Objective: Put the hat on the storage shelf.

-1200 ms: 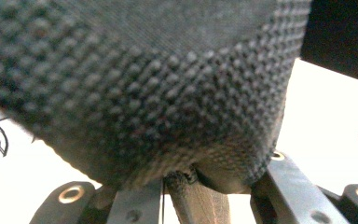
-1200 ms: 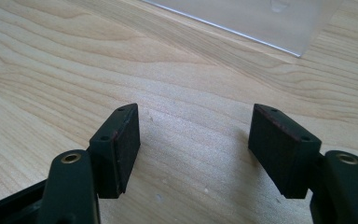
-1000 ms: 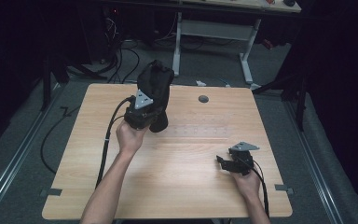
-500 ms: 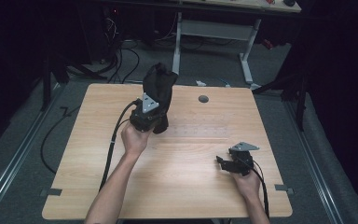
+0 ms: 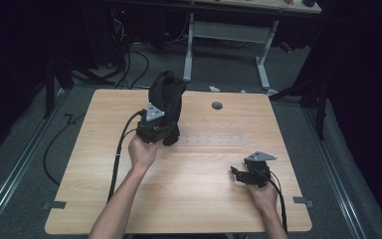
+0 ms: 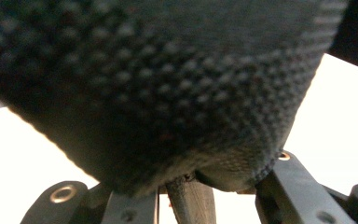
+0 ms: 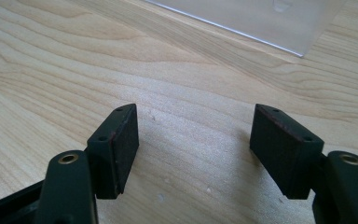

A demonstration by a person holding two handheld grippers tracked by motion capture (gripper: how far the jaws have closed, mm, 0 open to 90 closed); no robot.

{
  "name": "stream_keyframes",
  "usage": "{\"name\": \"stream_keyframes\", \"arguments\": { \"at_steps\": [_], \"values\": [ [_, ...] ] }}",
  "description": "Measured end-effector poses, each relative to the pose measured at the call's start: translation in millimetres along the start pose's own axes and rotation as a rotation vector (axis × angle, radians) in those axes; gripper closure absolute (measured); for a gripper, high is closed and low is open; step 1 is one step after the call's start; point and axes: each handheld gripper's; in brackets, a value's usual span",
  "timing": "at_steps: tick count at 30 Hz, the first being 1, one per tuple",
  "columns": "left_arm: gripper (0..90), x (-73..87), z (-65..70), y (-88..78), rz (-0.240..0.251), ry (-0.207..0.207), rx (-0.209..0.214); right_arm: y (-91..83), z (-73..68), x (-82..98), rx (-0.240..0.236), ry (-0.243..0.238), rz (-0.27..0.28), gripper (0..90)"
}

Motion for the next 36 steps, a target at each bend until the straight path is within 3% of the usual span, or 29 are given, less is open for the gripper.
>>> {"name": "stream_keyframes", "arguments": {
  "at_steps": [5,8,13,14,18,23,28,36],
  "values": [
    [65.9,5.9,-1.6,-1.4,-0.053,-0.044,-0.001,-0.2,-0.1,0.0,-0.001,-0.001,0.000,32.7],
    [59.8,8.2,-1.9,-1.6,-0.078,-0.063,-0.006,-0.1,-0.1,0.0,-0.001,-0.001,0.000,32.7],
    [37.8,6.8,-1.2,-4.3,-0.061,-0.080,-0.007,-0.1,0.0,0.0,-0.002,-0.002,0.000,32.7],
    [29.3,6.0,-1.0,-4.8,-0.060,-0.091,0.000,0.0,0.0,0.0,-0.002,-0.001,0.000,32.7],
    [18.6,4.2,-1.2,-7.3,-0.069,-0.094,0.005,-0.1,-0.1,0.0,-0.002,-0.001,0.000,32.7],
    [14.0,2.6,-3.4,-14.9,-0.062,-0.077,0.017,0.2,-0.1,-0.2,-0.001,0.003,0.000,32.7],
    [10.4,4.4,-4.2,-28.0,-0.059,-0.096,0.039,0.5,0.3,-0.6,-0.004,0.010,0.000,33.4],
    [12.0,0.7,-13.0,-53.0,-0.068,-0.143,0.054,0.7,-0.1,-0.8,0.000,0.012,-0.001,33.4]
  ]
}}
Point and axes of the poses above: each handheld gripper's, and its own axes: y roughly forward along the jaws, x roughly out of its underside, z roughly to its right, and after that the axes turned 2 degrees about -y, right-handed
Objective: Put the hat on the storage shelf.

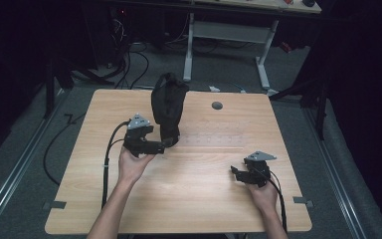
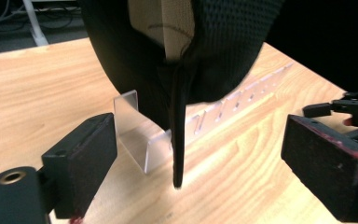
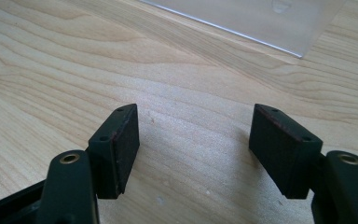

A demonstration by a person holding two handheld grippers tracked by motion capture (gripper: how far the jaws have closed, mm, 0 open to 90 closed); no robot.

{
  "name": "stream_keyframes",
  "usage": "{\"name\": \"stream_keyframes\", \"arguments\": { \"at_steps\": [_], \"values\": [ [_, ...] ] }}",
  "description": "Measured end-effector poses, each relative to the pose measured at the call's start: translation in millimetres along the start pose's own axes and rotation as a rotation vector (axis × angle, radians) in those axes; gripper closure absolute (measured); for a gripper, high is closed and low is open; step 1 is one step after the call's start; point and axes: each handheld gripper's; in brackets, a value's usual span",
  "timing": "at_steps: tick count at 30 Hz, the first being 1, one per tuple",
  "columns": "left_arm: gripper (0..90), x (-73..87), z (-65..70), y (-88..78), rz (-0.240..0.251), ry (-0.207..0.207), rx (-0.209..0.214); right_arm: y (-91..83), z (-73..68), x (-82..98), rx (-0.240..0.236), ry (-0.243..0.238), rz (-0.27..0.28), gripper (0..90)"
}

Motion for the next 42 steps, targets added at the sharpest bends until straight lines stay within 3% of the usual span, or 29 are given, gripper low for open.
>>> {"name": "stream_keyframes", "arguments": {
  "at_steps": [10,14,19,26,35,38,42],
  "values": [
    [14.3,-3.3,-13.6,-31.8,0.051,-0.048,-0.011,0.6,0.2,-0.5,0.004,-0.002,0.001,33.4],
    [14.6,-1.6,-16.4,-39.8,0.060,-0.048,-0.015,0.5,-0.1,-0.5,0.003,-0.001,0.000,33.4],
    [14.3,1.5,-21.8,-52.7,0.078,-0.076,0.009,0.6,-0.1,-0.5,0.003,-0.001,0.001,33.4],
    [15.2,7.7,-28.7,-64.0,0.075,-0.078,0.004,0.5,-0.2,-0.5,0.004,-0.001,0.000,33.3],
    [16.1,18.8,-45.4,-77.3,0.073,-0.123,-0.030,0.6,-0.2,-0.4,0.004,0.000,0.000,33.3],
    [17.4,21.4,-46.4,-76.8,0.083,-0.107,-0.029,0.6,-0.2,-0.5,0.004,0.000,0.000,33.3],
    [18.3,28.8,-50.4,-72.0,0.068,-0.073,-0.061,0.6,-0.2,-0.5,0.006,0.001,0.000,33.3]
  ]
}}
Point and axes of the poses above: each handheld gripper's, and its own axes: y roughly forward along the jaws, x roughly out of its underside, z roughly to its right, and after that the axes turned 2 degrees about -y, right-handed
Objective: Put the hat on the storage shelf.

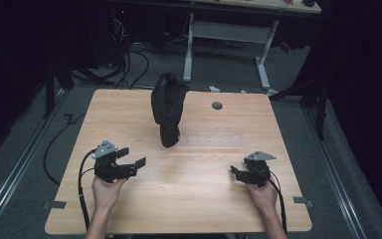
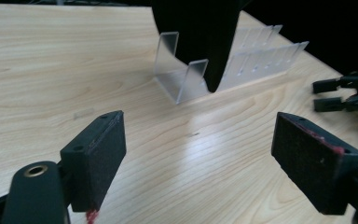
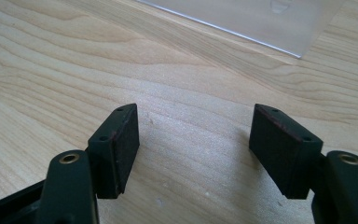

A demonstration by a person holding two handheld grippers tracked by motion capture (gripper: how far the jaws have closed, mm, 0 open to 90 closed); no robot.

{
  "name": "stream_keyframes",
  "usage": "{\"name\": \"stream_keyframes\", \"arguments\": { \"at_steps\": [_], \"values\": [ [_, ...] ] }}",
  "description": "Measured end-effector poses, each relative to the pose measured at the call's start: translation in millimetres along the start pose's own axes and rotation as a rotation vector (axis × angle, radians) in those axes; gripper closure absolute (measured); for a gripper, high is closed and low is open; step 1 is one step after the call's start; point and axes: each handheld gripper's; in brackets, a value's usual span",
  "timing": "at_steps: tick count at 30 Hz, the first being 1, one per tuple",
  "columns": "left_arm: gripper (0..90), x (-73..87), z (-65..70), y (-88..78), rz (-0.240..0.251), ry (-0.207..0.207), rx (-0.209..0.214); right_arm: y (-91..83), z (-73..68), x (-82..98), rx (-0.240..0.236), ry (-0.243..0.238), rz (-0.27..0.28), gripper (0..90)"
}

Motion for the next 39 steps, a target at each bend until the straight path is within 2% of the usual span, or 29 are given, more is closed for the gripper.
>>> {"name": "stream_keyframes", "arguments": {
  "at_steps": [2,9,11,14,18,20,22,23,29,34,39],
  "values": [
    [18.4,4.7,-3.8,2.1,-0.006,0.014,-0.017,0.0,0.0,0.0,0.000,0.000,0.000,33.3],
    [18.4,15.3,-16.9,7.7,-0.012,-0.009,-0.075,0.0,-0.1,0.0,0.000,0.001,0.000,33.3],
    [18.6,16.3,-18.4,7.3,0.009,-0.041,-0.074,-0.1,0.0,0.1,0.000,0.001,0.000,33.2],
    [18.8,20.0,-20.5,10.6,0.011,-0.044,-0.082,-0.4,0.0,0.3,-0.001,0.003,-0.001,33.3],
    [19.2,28.6,-22.7,17.1,-0.022,-0.020,-0.094,-0.4,-0.1,0.4,0.000,0.002,-0.001,33.3],
    [18.7,33.2,-25.5,22.1,-0.058,-0.015,-0.099,-0.5,-0.2,0.4,0.000,0.004,-0.001,33.3],
    [18.6,37.0,-28.7,27.1,-0.069,-0.004,-0.116,-0.6,-0.2,0.5,0.001,0.004,-0.001,33.3],
    [18.5,38.6,-29.8,29.6,-0.068,-0.004,-0.126,-0.7,-0.3,0.5,0.001,0.004,-0.001,33.3],
    [17.4,50.0,-37.7,40.3,-0.092,0.065,-0.199,-0.6,0.8,0.4,-0.002,0.003,0.001,33.2],
    [17.4,55.5,-39.9,44.2,-0.098,0.112,-0.216,-0.5,0.5,0.4,0.000,0.001,0.000,33.1],
    [17.9,56.7,-42.1,47.0,-0.089,0.129,-0.229,-0.5,0.4,0.4,-0.001,0.002,0.000,33.0]
  ]
}}
Point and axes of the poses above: each handheld gripper's, and its own axes: y roughly forward along the jaws, x roughly out of its underside, z roughly to its right, and after that the axes turned 2 degrees about -y, right-handed
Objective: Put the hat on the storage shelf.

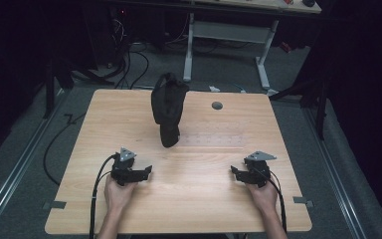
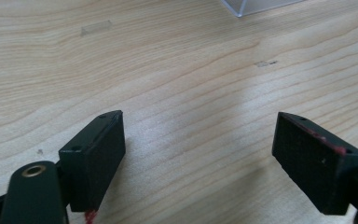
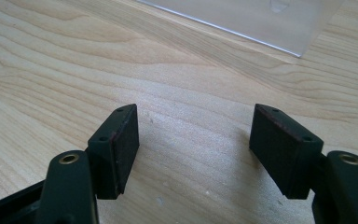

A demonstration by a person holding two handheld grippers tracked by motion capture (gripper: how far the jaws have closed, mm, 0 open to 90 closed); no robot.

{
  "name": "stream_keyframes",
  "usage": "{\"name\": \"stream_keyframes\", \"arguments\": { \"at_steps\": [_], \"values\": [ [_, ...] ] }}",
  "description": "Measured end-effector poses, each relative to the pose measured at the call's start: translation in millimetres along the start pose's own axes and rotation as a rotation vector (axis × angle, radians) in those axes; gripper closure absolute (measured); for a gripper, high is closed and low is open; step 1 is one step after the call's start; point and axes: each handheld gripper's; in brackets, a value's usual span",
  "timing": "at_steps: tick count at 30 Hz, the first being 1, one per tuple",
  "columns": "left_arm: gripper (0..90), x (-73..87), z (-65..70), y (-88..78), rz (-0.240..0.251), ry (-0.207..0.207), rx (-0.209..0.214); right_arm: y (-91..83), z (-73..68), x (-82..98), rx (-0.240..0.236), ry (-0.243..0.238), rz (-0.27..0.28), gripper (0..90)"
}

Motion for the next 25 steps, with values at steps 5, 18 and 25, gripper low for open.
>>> {"name": "stream_keyframes", "arguments": {
  "at_steps": [5,18,25],
  "values": [
    [17.9,1.0,0.4,1.4,0.005,0.020,-0.021,0.0,-0.3,0.1,-0.001,0.003,-0.001,33.0],
    [17.8,6.0,3.7,3.5,0.001,0.077,-0.047,0.1,-0.4,0.1,0.000,0.001,-0.001,32.9],
    [18.8,5.8,3.6,3.5,0.008,0.074,-0.053,0.1,-0.5,0.0,-0.001,0.001,-0.001,32.8]
  ]
}}
Point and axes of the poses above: each handheld gripper's, and its own axes: y roughly forward along the jaws, x roughly out of its underside, z roughly to its right, and after that the axes turned 2 degrees about -y, right-handed
